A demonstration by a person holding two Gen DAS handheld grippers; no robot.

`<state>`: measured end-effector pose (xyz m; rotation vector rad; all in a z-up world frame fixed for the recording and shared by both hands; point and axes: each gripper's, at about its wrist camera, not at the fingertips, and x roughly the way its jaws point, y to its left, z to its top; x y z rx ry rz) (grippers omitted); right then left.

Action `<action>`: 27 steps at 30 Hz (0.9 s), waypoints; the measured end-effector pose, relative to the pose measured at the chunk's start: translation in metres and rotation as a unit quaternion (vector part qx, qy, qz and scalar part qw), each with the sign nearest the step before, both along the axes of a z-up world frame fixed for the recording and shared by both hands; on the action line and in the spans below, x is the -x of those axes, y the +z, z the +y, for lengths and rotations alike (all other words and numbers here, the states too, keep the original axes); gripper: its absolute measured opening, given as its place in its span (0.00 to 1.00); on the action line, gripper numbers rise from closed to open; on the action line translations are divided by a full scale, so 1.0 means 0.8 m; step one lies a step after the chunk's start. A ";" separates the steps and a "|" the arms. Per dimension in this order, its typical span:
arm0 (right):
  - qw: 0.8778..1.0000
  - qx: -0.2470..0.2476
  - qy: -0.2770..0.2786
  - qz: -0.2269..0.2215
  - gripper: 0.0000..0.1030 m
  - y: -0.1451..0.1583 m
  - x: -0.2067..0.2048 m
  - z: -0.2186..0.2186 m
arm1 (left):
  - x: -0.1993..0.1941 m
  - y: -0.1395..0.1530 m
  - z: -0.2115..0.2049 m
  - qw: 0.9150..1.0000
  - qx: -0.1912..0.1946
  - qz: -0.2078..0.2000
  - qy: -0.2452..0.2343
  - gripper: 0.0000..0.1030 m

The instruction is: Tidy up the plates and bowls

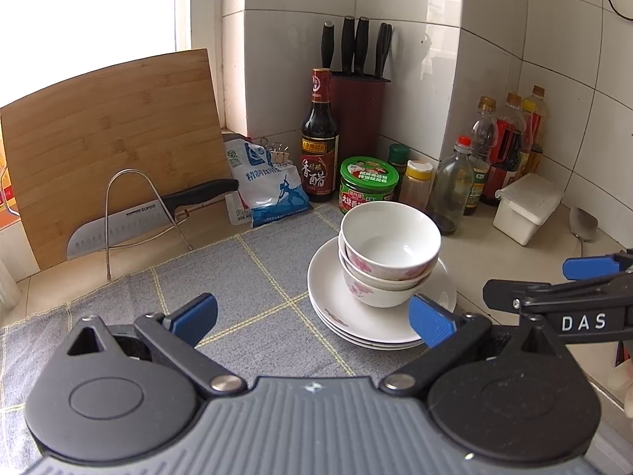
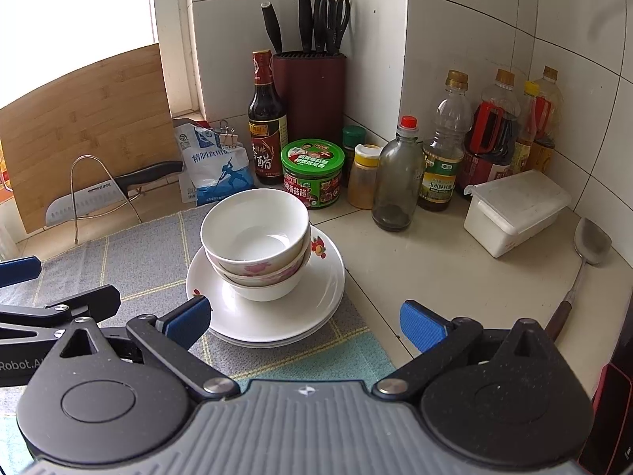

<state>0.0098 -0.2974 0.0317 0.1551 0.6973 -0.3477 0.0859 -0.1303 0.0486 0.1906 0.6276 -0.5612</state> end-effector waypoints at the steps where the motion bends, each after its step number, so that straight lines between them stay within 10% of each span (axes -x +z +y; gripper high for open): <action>1: 1.000 0.000 0.000 0.000 1.00 0.000 0.000 0.000 | 0.000 0.000 0.000 1.000 0.000 0.000 0.000 0.99; 27: 1.000 0.012 -0.004 0.000 1.00 0.002 -0.001 -0.004 | -0.003 -0.001 -0.005 1.000 0.002 0.004 -0.004 0.99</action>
